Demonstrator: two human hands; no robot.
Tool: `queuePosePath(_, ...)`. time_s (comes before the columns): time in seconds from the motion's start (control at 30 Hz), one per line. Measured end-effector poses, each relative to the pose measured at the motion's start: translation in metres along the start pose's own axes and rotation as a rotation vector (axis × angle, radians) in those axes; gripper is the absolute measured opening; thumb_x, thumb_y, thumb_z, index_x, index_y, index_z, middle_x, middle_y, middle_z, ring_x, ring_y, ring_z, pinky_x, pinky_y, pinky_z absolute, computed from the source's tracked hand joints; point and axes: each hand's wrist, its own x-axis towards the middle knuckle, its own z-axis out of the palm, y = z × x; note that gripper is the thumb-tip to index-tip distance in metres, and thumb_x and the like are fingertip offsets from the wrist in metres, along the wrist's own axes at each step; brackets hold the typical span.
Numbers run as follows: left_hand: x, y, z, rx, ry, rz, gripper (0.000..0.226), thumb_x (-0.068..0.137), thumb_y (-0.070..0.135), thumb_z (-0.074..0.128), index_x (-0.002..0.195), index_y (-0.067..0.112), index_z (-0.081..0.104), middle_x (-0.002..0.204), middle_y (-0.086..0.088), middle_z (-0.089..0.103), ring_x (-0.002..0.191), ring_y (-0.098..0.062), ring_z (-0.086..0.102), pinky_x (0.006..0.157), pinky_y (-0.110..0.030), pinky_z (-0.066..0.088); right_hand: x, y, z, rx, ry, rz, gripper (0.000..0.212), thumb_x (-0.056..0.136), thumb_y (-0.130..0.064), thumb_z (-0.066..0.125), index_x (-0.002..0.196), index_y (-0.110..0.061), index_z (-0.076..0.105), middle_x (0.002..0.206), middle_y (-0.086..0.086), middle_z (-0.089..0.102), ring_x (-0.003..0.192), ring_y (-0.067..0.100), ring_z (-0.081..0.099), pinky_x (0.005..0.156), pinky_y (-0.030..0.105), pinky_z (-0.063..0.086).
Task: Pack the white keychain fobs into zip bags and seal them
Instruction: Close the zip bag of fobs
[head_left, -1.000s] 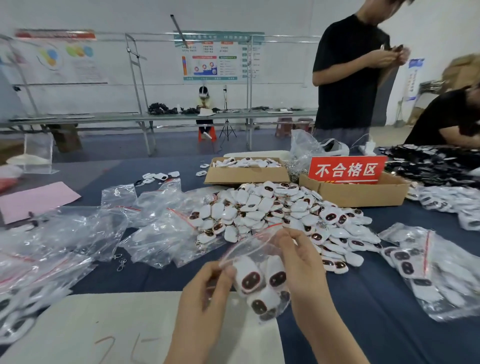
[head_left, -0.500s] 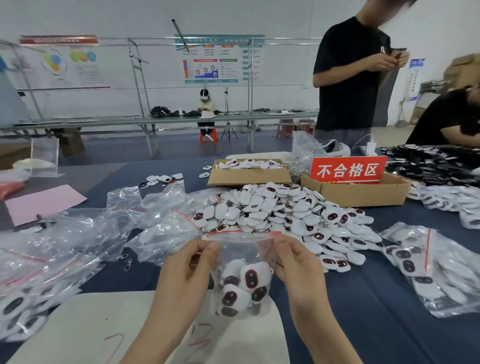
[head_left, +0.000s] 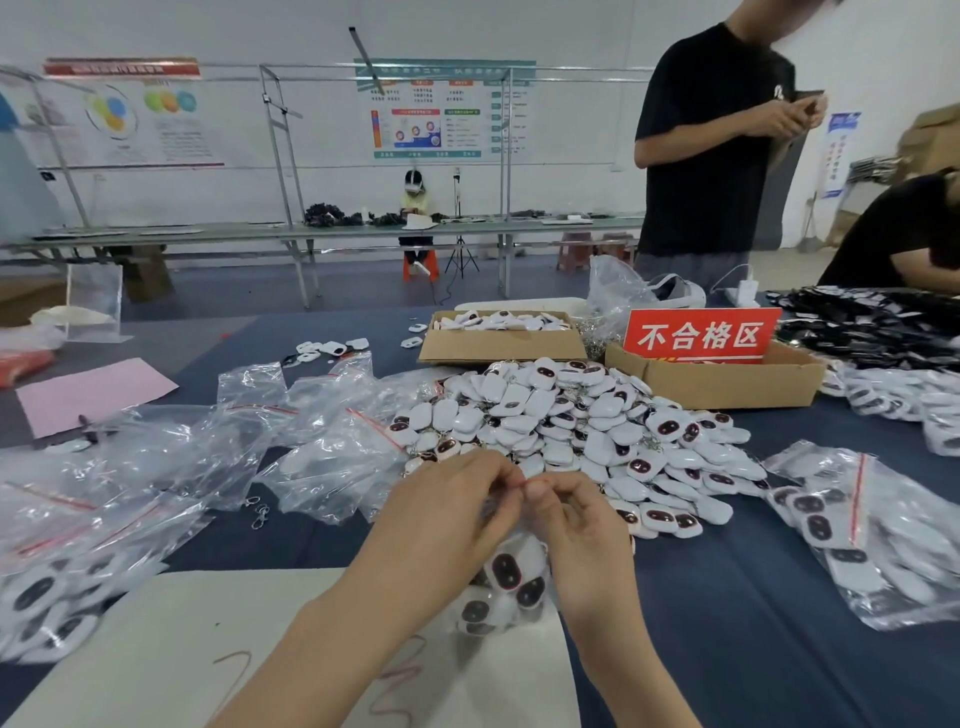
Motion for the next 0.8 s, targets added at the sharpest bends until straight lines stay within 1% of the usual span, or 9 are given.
queuePosePath(0.07,0.002,0.003,0.002,0.099,-0.022,0.022,0.031,0.094,0.051,0.039,0.105,0.033,0.061,0.101,0.014,0.067,0.090,-0.009,0.062,0.073,-0.025,0.043,0.001,0.001,0.001,-0.019,0.017,0.022,0.016,0.094,-0.027,0.063,0.091,-0.012,0.066,0.087,0.009,0.073,0.087,0.031,0.068,0.082,0.042,0.055)
queuePosePath(0.13,0.004,0.004,0.004,0.151,-0.011,0.065,0.037,0.092,0.051,0.034,0.103,0.030,0.063,0.099,0.011,0.068,0.087,-0.013,0.064,0.068,-0.027,0.041,0.003,0.003,0.000,-0.041,0.035,0.037,0.013,0.097,-0.022,0.061,0.088,-0.014,0.065,0.085,0.007,0.072,0.082,0.025,0.067,0.080,0.043,0.053)
queuePosePath(0.23,0.006,0.005,0.005,0.205,0.006,0.130,0.033,0.093,0.045,0.038,0.097,0.026,0.065,0.091,0.009,0.068,0.080,-0.015,0.065,0.063,-0.026,0.036,0.003,0.005,0.000,-0.080,0.069,0.050,0.017,0.099,-0.019,0.059,0.083,-0.022,0.064,0.082,0.002,0.071,0.077,0.016,0.065,0.074,0.034,0.052)
queuePosePath(0.33,0.005,0.002,0.000,0.236,0.013,0.171,0.033,0.095,0.042,0.039,0.092,0.023,0.067,0.085,0.008,0.068,0.078,-0.016,0.065,0.062,-0.028,0.044,0.002,0.008,0.002,-0.099,0.127,0.058,0.026,0.100,-0.015,0.057,0.078,-0.029,0.062,0.079,-0.001,0.070,0.073,0.014,0.065,0.068,0.030,0.052)
queuePosePath(0.43,-0.004,-0.011,-0.007,0.199,-0.038,0.171,0.039,0.098,0.044,0.035,0.100,0.024,0.068,0.096,0.011,0.069,0.090,-0.015,0.065,0.071,-0.033,0.052,0.005,0.009,-0.005,-0.081,0.220,0.057,0.024,0.101,-0.010,0.055,0.083,-0.024,0.062,0.071,-0.010,0.067,0.064,0.004,0.060,0.061,0.021,0.049)
queuePosePath(0.53,-0.016,-0.020,-0.015,0.165,-0.001,0.173,0.028,0.098,0.040,0.047,0.095,0.024,0.069,0.089,0.014,0.068,0.081,-0.012,0.066,0.059,-0.032,0.054,0.008,0.009,-0.008,-0.114,0.234,0.045,0.023,0.100,-0.006,0.053,0.086,-0.022,0.062,0.072,-0.011,0.067,0.063,-0.001,0.059,0.063,0.019,0.048)
queuePosePath(0.63,-0.019,-0.023,-0.013,0.198,0.130,0.171,0.028,0.097,0.041,0.051,0.083,0.023,0.067,0.077,0.015,0.063,0.069,-0.010,0.061,0.048,-0.027,0.047,0.009,0.009,-0.007,-0.124,0.244,0.039,0.021,0.101,-0.007,0.054,0.087,-0.021,0.062,0.076,-0.013,0.068,0.065,-0.003,0.059,0.064,0.018,0.049)
queuePosePath(0.7,-0.019,-0.024,-0.013,0.219,0.183,0.164,0.039,0.098,0.049,0.049,0.076,0.021,0.064,0.070,0.015,0.060,0.063,-0.009,0.057,0.047,-0.021,0.038,0.009,0.010,-0.007,-0.126,0.256,0.047,0.020,0.101,-0.009,0.054,0.087,-0.021,0.062,0.074,-0.014,0.068,0.064,-0.003,0.059,0.068,0.024,0.049)
queuePosePath(0.8,-0.018,-0.025,-0.013,0.243,0.245,0.176,0.043,0.091,0.053,0.054,0.067,0.018,0.060,0.062,0.012,0.055,0.055,-0.008,0.048,0.046,-0.020,0.032,0.009,0.010,-0.010,-0.117,0.268,0.051,0.021,0.101,-0.009,0.052,0.087,-0.021,0.062,0.073,-0.017,0.068,0.065,-0.004,0.059,0.071,0.027,0.049)
